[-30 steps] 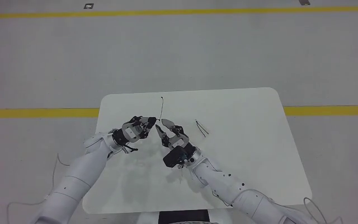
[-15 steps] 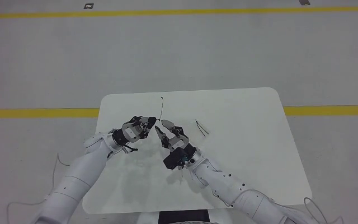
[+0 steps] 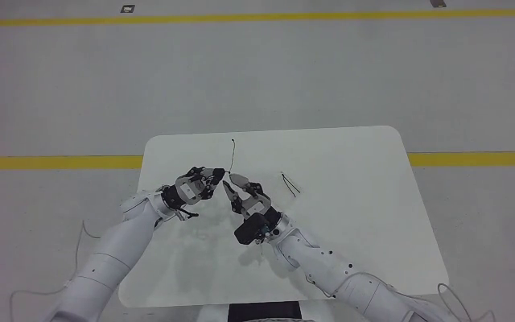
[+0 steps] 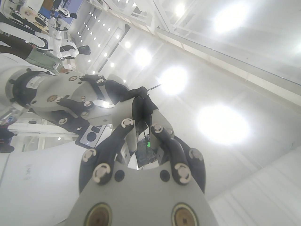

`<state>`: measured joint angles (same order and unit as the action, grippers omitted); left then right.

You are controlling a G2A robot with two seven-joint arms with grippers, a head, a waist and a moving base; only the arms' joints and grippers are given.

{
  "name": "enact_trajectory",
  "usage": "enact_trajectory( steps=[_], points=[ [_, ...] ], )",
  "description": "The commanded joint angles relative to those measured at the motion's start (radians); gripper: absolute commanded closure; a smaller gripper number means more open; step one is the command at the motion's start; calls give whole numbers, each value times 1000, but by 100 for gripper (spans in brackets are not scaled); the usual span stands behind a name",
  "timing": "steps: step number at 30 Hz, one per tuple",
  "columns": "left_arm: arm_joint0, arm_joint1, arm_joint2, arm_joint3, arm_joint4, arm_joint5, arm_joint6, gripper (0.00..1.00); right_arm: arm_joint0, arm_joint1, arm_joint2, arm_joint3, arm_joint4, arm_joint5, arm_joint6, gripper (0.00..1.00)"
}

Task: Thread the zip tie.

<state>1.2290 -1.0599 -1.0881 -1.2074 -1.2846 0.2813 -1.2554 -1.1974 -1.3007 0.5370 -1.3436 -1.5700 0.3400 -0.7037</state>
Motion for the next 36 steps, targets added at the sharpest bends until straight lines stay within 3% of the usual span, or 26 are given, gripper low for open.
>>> enact_trajectory(
  steps=[1,10,18,36],
  points=[
    [0,0,0,0,0,0,0,100,-1,-1,3,0,0,0,3,89],
    [0,0,0,0,0,0,0,100,-3,-4,10,2,0,0,8,95],
    [0,0,0,0,0,0,0,100,-4,-6,11,6,0,0,11,87],
    [0,0,0,0,0,0,0,100,1,-10,20,15,0,0,28,87]
  ],
)
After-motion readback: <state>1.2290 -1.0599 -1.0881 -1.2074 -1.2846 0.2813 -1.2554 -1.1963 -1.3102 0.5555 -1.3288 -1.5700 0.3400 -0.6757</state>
